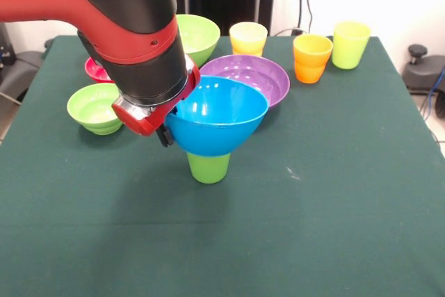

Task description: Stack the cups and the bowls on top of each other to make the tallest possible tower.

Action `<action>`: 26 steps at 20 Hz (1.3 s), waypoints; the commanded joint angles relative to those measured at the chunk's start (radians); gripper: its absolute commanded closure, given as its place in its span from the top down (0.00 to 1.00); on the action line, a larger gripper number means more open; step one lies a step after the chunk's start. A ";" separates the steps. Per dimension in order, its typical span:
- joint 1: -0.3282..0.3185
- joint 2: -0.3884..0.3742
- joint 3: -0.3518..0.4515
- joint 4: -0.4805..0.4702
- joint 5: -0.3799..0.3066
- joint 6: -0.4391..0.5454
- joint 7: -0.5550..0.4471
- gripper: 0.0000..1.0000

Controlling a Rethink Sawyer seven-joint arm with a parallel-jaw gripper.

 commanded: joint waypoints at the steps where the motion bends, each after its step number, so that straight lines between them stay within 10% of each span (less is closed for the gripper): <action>1: 0.046 0.024 -0.003 -0.026 -0.080 0.139 -0.280 0.00; 26: 0.015 -0.013 0.015 0.004 -0.109 0.100 -0.285 0.00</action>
